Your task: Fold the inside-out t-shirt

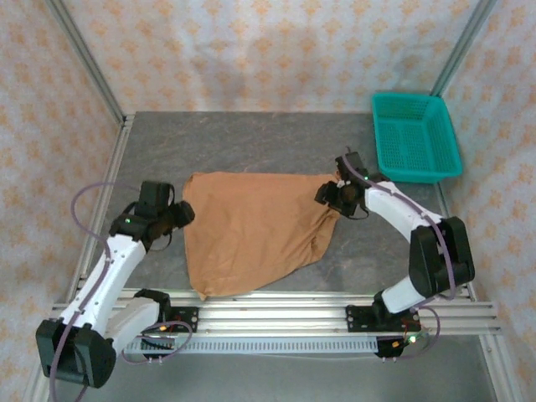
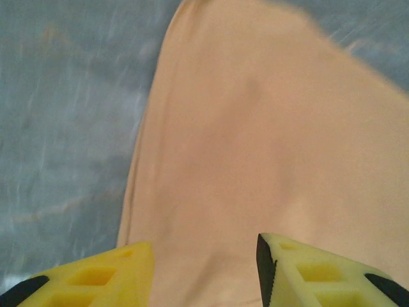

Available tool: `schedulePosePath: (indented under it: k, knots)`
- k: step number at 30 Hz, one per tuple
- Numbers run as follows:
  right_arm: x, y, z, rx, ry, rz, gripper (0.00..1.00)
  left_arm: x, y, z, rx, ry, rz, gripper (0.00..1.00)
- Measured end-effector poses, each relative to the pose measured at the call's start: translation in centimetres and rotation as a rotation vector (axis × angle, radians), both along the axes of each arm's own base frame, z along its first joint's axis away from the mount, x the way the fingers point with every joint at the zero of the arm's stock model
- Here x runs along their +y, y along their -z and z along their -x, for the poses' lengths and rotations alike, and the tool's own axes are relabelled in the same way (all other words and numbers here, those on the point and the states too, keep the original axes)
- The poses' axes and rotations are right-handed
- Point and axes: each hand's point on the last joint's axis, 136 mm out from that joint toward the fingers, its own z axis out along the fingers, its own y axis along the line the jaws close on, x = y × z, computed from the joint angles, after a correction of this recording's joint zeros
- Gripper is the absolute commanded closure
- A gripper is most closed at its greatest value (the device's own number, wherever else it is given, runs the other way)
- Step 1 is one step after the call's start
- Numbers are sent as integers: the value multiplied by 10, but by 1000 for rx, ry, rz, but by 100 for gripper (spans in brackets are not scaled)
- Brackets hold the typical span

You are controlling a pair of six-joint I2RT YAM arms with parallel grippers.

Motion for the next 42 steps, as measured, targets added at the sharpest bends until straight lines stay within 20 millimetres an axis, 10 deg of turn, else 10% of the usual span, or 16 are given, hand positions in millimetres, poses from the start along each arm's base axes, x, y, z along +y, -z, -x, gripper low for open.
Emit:
schedulePosePath:
  k: [10, 14, 16, 22, 34, 42]
  knots:
    - [13, 46, 4, 107, -22, -4, 44, -18, 76, 34, 214, -9, 54, 53]
    - [16, 52, 0, 108, -19, -10, 97, -27, 101, 27, 244, 2, 58, 99]
    - [16, 54, -1, 113, -16, -9, 100, -26, 115, 28, 279, 0, 44, 100]
    - [10, 20, -15, 48, -13, 21, 100, -21, 103, -24, 242, -19, -1, 100]
    - [-7, -69, -8, -124, -1, 27, 100, 23, 46, -196, 97, -62, -31, 100]
    - [-15, -39, -52, -58, 48, 56, 100, -72, 23, -152, 60, 207, -51, 67]
